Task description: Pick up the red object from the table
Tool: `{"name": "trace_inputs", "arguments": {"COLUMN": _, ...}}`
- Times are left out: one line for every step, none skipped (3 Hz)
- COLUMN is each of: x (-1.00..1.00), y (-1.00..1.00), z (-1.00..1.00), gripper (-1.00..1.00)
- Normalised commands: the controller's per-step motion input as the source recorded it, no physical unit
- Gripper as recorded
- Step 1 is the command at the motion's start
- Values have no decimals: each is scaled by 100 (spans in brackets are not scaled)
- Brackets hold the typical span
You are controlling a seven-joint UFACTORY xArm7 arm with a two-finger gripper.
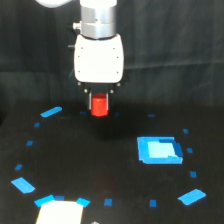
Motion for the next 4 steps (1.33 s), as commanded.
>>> {"name": "trace_inputs", "arguments": {"x": 19, "y": 100, "z": 100, "gripper": -100}}
{"name": "trace_inputs", "arguments": {"x": -89, "y": -100, "z": 100, "gripper": -100}}
{"name": "trace_inputs", "arguments": {"x": 5, "y": -58, "z": -100, "gripper": -57}}
{"name": "trace_inputs", "arguments": {"x": 35, "y": -25, "z": -100, "gripper": -3}}
